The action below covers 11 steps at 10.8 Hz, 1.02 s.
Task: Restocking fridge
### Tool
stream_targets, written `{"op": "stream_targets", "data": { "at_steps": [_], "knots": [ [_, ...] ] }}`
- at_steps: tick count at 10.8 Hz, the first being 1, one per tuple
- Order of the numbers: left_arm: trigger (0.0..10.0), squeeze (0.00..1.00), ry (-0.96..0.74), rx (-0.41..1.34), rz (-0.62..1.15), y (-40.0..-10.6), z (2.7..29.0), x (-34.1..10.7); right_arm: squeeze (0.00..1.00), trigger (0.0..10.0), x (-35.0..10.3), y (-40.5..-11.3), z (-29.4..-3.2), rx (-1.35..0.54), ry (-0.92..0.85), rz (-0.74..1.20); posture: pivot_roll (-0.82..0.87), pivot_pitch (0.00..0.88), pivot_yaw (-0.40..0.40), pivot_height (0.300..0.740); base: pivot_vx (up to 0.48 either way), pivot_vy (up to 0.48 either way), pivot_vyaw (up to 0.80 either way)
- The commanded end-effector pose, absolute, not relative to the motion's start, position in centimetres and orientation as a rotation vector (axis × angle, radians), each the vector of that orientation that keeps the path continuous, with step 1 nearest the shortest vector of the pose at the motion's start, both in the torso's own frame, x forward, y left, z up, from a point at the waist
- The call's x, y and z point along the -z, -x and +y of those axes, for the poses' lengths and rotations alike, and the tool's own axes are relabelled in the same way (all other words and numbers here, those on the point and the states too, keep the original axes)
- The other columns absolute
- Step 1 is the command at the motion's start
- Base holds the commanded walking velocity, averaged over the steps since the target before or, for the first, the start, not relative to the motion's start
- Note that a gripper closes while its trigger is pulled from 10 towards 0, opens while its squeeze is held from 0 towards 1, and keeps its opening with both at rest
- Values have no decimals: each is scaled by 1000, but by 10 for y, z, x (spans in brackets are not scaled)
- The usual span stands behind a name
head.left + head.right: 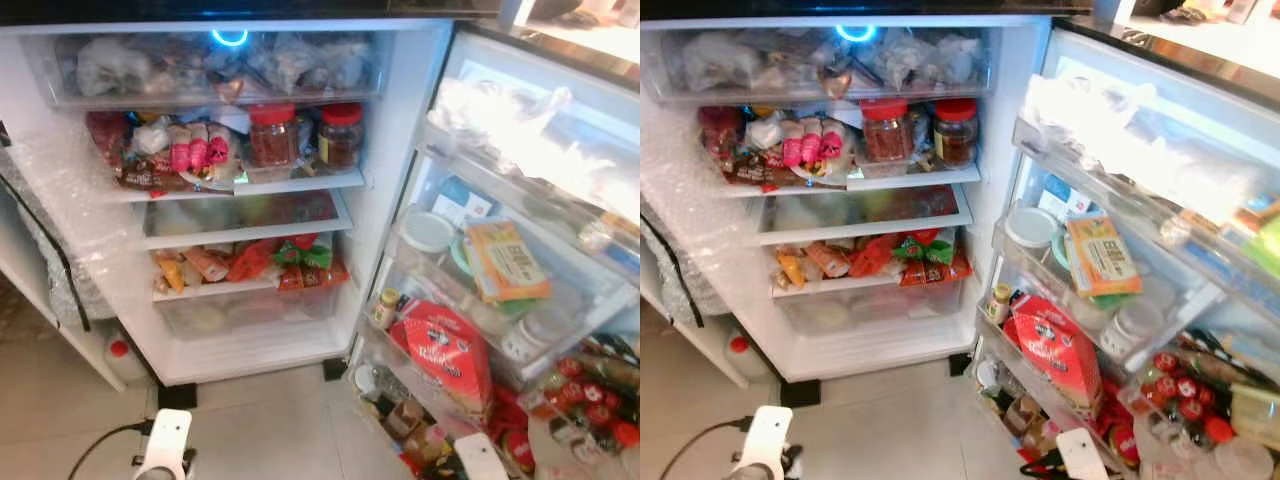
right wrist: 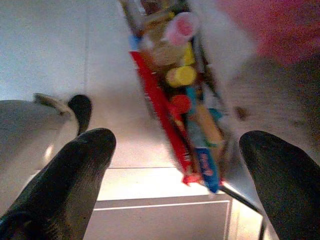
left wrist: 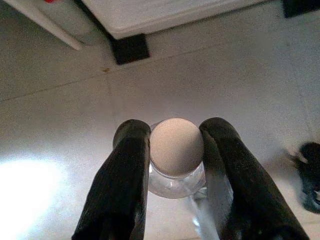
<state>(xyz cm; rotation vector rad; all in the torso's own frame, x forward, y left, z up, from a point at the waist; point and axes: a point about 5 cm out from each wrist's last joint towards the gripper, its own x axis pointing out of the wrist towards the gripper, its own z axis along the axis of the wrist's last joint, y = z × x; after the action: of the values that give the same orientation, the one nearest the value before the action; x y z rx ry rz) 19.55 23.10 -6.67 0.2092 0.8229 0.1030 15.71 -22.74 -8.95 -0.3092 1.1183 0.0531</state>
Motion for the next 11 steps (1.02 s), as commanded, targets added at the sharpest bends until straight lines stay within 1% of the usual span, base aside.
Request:
{"op": "stream_targets", "data": {
  "at_steps": [1, 2, 3, 4, 5, 6, 8, 10, 11],
  "knots": [
    [10000, 0, -236, -118, 791, -194, 236, 65, 0, 10000, 91, -153, -227, -56, 300, 1132, -142, 46, -47, 740, 0, 0, 0],
    [10000, 0, -245, -131, 732, -196, 236, 62, 0, 10000, 91, -153, -227, -57, 298, 1132, -148, 50, -45, 740, 0, 0, 0],
    [10000, 0, -213, -136, 586, -231, 231, 38, 0, 10000, 91, -153, -227, -59, 294, 1134, -147, 52, -45, 740, 0, 0, 0],
    [10000, 0, -263, -114, 378, -266, 228, 5, 0, 10000, 91, -154, -227, -65, 287, 1135, -144, 54, -48, 740, 0, 0, 0],
    [10000, 0, -229, -84, 232, -279, 218, -15, 0, 10000, 90, -156, -226, -76, 281, 1133, -143, 60, -47, 740, 0, 0, 0],
    [10000, 0, -208, -57, 134, -287, 210, -29, 0, 10000, 90, -157, -226, -85, 272, 1128, -143, 63, -47, 740, 0, 0, 0],
    [10000, 0, -204, 32, -18, -299, 183, -56, 0, 10000, 86, -166, -226, -94, 267, 1112, -132, 76, -46, 740, 0, 0, 0],
    [10000, 0, -209, 52, -86, -298, 174, -68, 0, 10000, 82, -175, -227, -86, 263, 1096, -113, 80, -42, 740, 0, 0, 0],
    [10000, 0, -212, 60, -80, -296, 172, -67, 0, 10000, 79, -181, -228, -66, 253, 1082, -112, 89, -40, 740, 0, 0, 0]
  ]
}}
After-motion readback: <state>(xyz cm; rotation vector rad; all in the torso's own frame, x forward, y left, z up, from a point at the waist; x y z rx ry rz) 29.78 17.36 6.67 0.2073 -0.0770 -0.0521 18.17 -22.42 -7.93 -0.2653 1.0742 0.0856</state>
